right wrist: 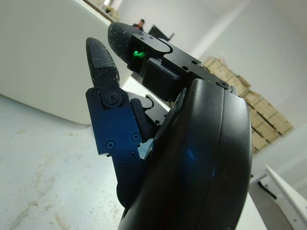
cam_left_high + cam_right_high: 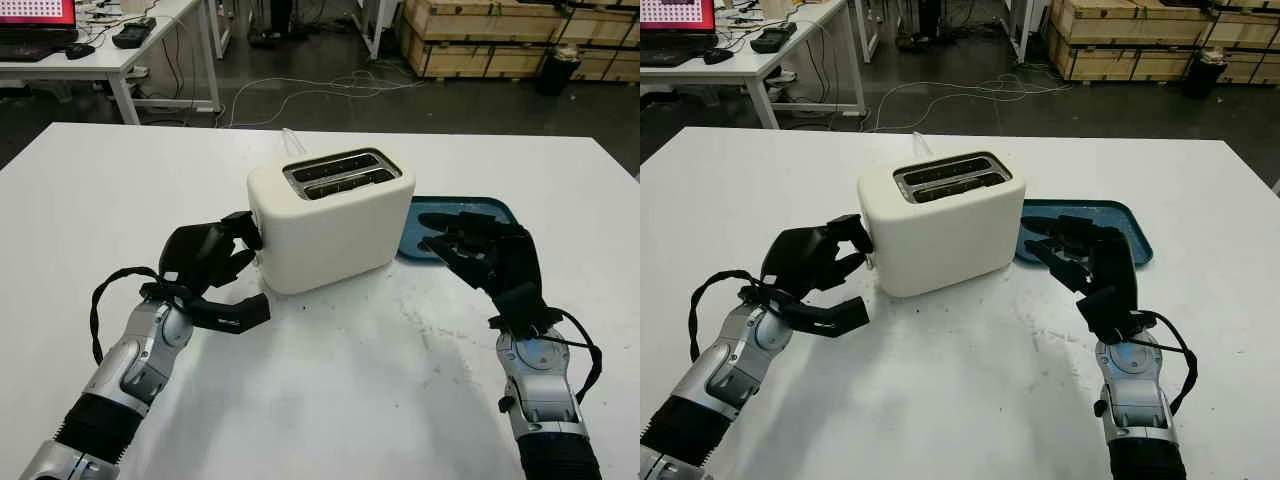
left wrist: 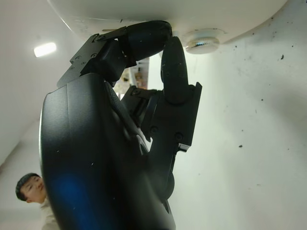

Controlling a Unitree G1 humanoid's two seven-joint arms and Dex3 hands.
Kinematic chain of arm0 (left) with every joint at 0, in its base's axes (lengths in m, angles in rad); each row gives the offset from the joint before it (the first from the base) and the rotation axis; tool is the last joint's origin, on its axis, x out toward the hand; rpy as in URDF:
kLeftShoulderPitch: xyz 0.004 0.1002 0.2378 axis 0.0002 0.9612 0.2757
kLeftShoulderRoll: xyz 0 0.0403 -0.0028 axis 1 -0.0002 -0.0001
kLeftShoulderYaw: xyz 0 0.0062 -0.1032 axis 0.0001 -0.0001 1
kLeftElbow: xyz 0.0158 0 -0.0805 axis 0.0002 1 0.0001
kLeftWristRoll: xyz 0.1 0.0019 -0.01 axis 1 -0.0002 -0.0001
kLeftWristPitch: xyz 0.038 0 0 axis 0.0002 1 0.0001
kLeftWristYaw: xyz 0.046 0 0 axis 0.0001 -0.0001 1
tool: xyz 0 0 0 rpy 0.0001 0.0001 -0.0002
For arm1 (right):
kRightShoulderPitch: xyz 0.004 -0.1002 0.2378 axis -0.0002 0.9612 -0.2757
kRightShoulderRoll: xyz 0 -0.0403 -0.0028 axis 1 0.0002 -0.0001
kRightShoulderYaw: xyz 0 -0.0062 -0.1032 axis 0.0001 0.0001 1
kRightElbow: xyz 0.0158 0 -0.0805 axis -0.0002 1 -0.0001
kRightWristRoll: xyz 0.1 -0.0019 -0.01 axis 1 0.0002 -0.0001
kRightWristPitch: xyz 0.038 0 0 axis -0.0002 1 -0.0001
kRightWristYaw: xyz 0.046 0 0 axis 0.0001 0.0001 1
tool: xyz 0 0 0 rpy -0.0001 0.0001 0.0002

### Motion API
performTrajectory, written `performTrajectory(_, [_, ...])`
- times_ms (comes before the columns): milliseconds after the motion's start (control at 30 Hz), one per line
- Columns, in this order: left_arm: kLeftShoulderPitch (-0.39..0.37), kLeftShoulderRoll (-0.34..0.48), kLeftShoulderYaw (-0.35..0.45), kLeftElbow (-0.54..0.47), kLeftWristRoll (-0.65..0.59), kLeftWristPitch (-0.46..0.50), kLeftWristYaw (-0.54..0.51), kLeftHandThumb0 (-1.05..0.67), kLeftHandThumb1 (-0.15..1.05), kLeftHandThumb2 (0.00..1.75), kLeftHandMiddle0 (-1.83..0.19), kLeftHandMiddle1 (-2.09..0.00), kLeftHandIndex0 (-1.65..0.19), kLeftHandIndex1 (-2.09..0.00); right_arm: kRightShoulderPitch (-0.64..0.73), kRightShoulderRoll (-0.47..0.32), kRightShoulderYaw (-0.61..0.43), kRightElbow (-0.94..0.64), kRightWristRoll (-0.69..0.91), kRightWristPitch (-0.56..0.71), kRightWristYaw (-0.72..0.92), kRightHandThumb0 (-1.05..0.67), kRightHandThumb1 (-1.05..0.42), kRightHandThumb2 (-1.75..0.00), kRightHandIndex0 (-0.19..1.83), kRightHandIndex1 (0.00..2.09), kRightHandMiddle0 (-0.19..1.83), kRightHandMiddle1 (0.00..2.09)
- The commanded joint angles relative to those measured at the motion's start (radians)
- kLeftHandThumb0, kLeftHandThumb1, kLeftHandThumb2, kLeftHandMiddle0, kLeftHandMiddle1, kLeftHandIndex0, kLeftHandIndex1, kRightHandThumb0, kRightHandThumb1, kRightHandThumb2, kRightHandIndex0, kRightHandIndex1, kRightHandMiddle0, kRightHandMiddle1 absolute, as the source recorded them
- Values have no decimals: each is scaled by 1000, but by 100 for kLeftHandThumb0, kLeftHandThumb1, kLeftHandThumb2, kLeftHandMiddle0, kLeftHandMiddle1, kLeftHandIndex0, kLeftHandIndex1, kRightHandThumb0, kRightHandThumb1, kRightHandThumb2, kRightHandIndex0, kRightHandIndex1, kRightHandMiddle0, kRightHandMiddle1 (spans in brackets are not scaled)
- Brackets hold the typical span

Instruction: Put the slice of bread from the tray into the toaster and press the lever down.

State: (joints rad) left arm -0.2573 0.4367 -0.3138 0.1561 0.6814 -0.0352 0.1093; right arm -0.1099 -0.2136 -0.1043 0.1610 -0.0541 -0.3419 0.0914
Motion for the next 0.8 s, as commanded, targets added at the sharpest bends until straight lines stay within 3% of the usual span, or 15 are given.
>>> performTrajectory(0, [18,-31,-77,57,10,-27,-70,-24,92,34,-74,-175,-68,-144,1,-7,1,-7,3,7,2,-40,-84,0,99,68,114,0])
performTrajectory(233, [-30,-15,12,61,-106,-48,-120,-23,92,37,-76,-156,-70,-128,2,-4,0,-2,9,4,4,-39,-84,0,100,67,114,0])
performTrajectory(400, [-82,-28,93,76,-217,-12,-190,-31,92,48,-73,-169,-64,-136,2,-6,-1,6,9,-9,5,-39,-84,0,100,67,114,0])
performTrajectory(533, [-114,-81,149,129,-346,13,-252,-33,92,54,-82,-174,-63,-150,5,-6,-3,5,12,-11,6,-40,-84,0,100,66,114,0])
performTrajectory(767, [-99,-136,150,171,-423,25,-293,-34,92,53,-83,-175,-60,-155,6,-10,-3,-2,7,-9,4,-40,-85,0,101,68,114,0])
